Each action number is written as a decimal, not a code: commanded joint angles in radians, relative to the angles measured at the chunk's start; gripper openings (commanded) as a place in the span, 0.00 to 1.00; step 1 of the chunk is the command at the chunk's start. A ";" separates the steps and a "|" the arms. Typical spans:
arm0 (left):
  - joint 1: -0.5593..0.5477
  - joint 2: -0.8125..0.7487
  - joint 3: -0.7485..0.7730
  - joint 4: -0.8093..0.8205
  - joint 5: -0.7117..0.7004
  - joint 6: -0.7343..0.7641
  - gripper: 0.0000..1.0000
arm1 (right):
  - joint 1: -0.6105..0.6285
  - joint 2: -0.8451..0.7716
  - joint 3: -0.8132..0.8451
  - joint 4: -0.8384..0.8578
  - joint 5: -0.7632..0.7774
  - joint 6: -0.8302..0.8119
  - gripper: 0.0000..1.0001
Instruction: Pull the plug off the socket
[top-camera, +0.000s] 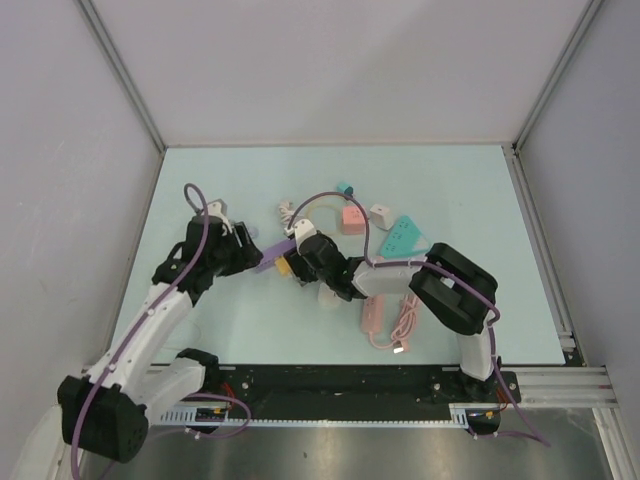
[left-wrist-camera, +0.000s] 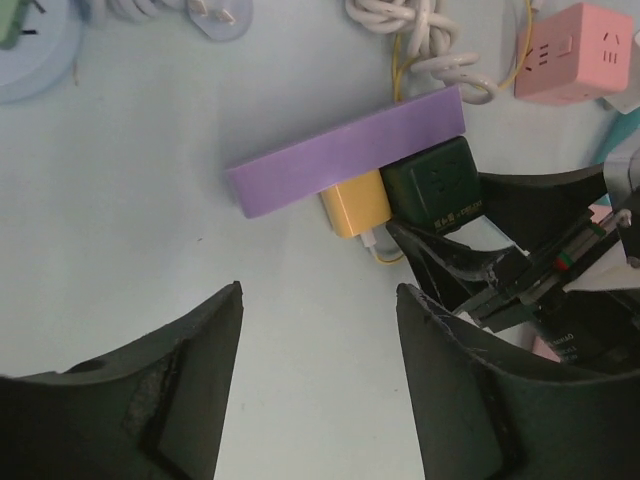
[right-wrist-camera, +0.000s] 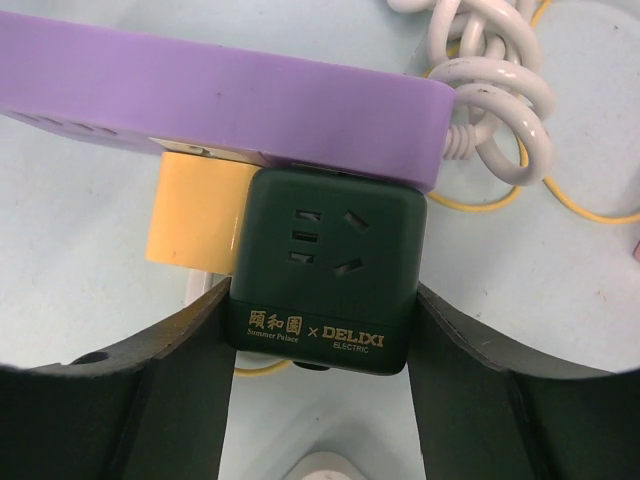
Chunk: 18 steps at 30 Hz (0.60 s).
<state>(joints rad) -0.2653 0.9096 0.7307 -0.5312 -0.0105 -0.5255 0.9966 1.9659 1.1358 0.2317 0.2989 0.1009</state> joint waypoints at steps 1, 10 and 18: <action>0.018 0.124 0.084 0.092 0.090 0.034 0.66 | -0.033 -0.061 -0.033 0.061 -0.099 -0.050 0.27; 0.017 0.351 0.165 0.082 0.198 0.372 0.79 | -0.096 -0.110 -0.053 0.040 -0.280 -0.098 0.26; 0.015 0.345 0.081 0.278 0.253 0.551 0.80 | -0.141 -0.110 -0.054 0.020 -0.432 -0.121 0.27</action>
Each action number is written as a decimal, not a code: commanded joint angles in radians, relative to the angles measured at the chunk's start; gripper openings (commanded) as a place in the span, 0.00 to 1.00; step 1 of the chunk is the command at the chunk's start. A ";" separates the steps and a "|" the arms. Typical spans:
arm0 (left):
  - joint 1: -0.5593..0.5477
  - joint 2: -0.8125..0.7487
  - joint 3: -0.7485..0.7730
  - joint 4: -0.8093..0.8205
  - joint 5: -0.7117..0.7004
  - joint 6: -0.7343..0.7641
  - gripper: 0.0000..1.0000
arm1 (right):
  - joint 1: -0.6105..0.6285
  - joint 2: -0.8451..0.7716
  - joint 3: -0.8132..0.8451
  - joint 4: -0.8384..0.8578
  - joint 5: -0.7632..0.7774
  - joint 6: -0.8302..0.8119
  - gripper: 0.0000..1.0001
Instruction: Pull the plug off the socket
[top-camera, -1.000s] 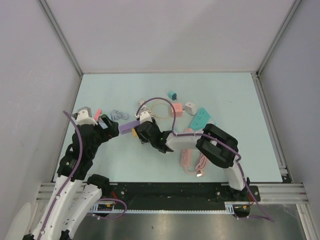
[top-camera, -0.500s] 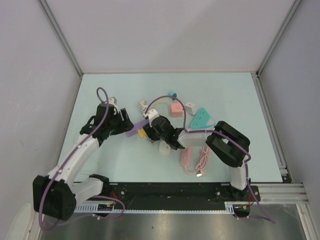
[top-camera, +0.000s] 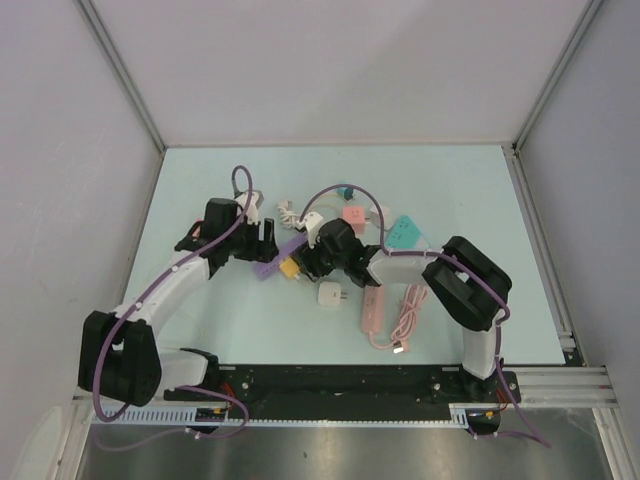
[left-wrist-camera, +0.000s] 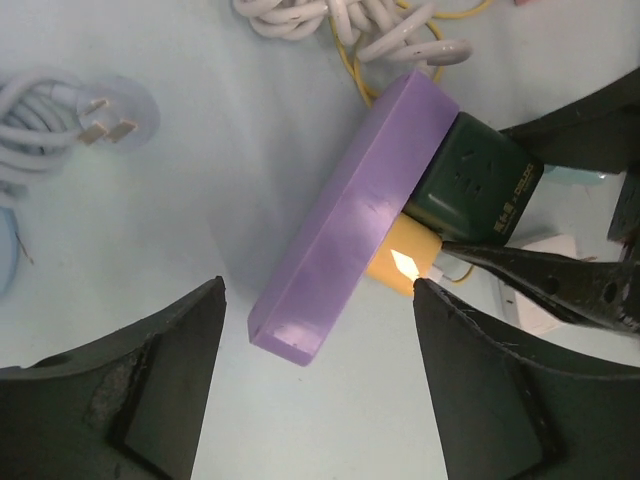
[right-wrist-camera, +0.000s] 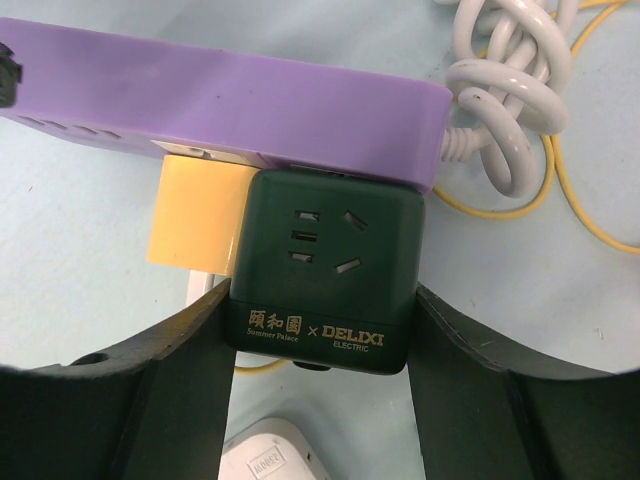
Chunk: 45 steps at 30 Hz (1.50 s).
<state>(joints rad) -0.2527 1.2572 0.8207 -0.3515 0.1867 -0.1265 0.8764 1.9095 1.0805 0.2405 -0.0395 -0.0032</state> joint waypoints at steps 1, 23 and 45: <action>0.003 0.014 -0.003 0.089 0.050 0.175 0.80 | -0.020 -0.056 0.001 -0.001 -0.099 -0.020 0.27; 0.006 0.163 -0.029 0.121 0.158 0.188 0.81 | -0.042 -0.069 0.002 -0.012 -0.165 -0.063 0.28; -0.022 0.217 -0.006 0.072 0.166 0.228 0.48 | -0.048 -0.072 0.002 0.094 -0.223 -0.080 0.42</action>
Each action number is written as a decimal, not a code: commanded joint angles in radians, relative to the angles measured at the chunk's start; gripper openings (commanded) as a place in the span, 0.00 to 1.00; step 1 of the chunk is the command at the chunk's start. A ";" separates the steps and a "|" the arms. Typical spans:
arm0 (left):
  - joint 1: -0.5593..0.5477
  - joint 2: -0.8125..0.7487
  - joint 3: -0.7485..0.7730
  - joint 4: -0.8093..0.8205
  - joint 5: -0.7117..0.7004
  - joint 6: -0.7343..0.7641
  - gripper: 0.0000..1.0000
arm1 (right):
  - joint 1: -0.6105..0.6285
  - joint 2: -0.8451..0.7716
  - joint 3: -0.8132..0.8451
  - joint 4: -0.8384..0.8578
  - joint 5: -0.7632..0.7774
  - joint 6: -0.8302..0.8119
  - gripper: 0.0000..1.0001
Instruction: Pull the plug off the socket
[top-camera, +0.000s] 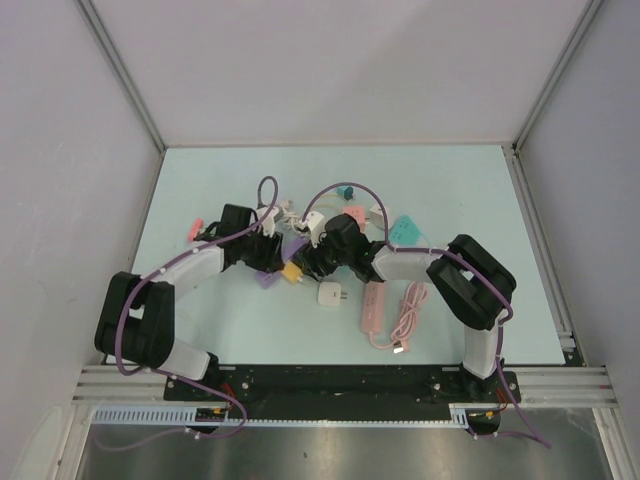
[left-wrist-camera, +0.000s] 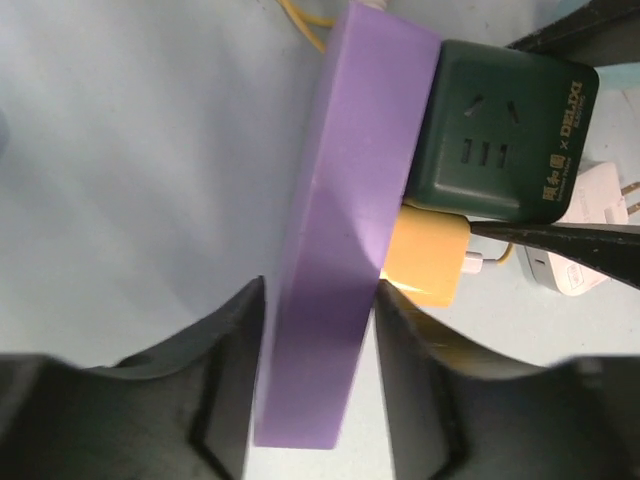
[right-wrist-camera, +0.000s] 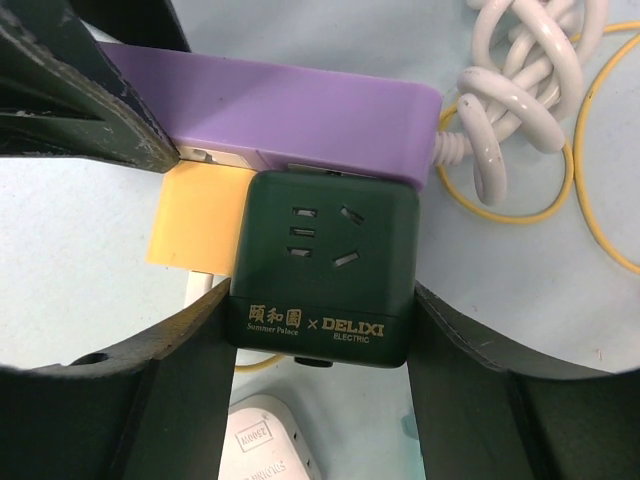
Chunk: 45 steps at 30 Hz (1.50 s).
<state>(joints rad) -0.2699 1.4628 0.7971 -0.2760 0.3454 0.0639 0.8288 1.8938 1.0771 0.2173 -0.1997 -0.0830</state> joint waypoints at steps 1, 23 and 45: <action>-0.005 0.014 0.019 -0.006 0.009 0.039 0.44 | -0.002 -0.055 0.006 0.125 -0.066 0.000 0.43; 0.028 0.027 0.059 -0.072 -0.151 0.014 0.00 | 0.003 -0.087 -0.020 0.040 0.060 -0.075 0.00; 0.070 -0.100 -0.002 -0.008 -0.108 -0.107 0.00 | -0.057 -0.067 -0.051 0.074 0.143 0.052 0.42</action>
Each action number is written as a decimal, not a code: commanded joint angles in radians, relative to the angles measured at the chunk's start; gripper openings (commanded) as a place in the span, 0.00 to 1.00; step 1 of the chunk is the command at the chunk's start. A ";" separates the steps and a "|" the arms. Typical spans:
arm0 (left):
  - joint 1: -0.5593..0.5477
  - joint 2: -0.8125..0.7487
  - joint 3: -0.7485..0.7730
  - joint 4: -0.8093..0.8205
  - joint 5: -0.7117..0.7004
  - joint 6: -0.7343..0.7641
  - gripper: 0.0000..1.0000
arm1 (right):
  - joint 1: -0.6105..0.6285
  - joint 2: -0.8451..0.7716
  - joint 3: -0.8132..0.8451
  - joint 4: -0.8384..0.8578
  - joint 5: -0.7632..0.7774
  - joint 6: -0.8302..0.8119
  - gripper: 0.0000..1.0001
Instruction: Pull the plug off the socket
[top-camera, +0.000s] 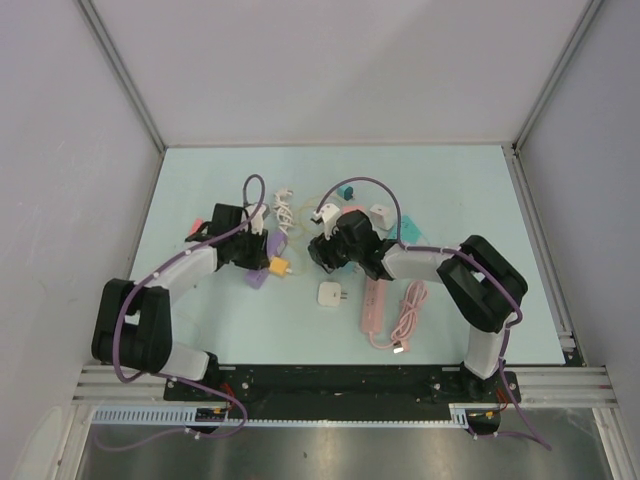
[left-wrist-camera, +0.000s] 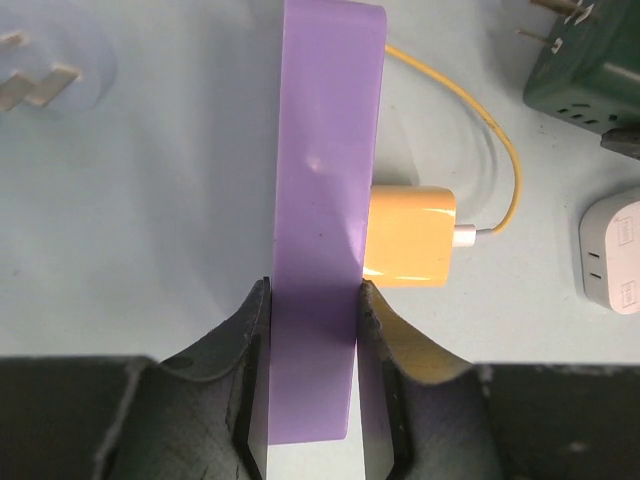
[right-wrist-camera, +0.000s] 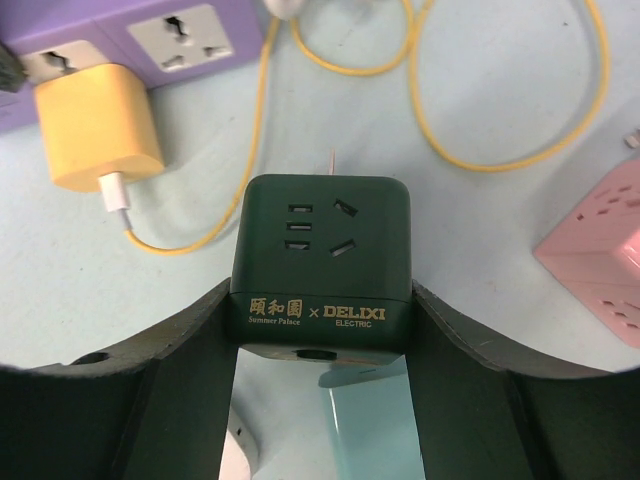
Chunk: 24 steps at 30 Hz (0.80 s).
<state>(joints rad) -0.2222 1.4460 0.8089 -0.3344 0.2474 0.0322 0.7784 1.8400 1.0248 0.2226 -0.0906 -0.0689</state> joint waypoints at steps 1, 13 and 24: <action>0.024 -0.094 -0.020 0.051 -0.013 -0.098 0.00 | -0.008 -0.016 0.001 0.064 0.035 0.046 0.46; 0.041 -0.303 -0.111 0.090 0.020 -0.311 0.00 | -0.010 -0.146 0.003 0.003 0.091 0.208 0.79; 0.116 -0.515 -0.316 0.262 0.165 -0.477 0.00 | 0.045 -0.216 0.001 -0.069 0.107 0.737 0.79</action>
<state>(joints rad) -0.1360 1.0088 0.5289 -0.2123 0.3248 -0.3534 0.7902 1.6375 1.0225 0.1818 0.0101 0.4210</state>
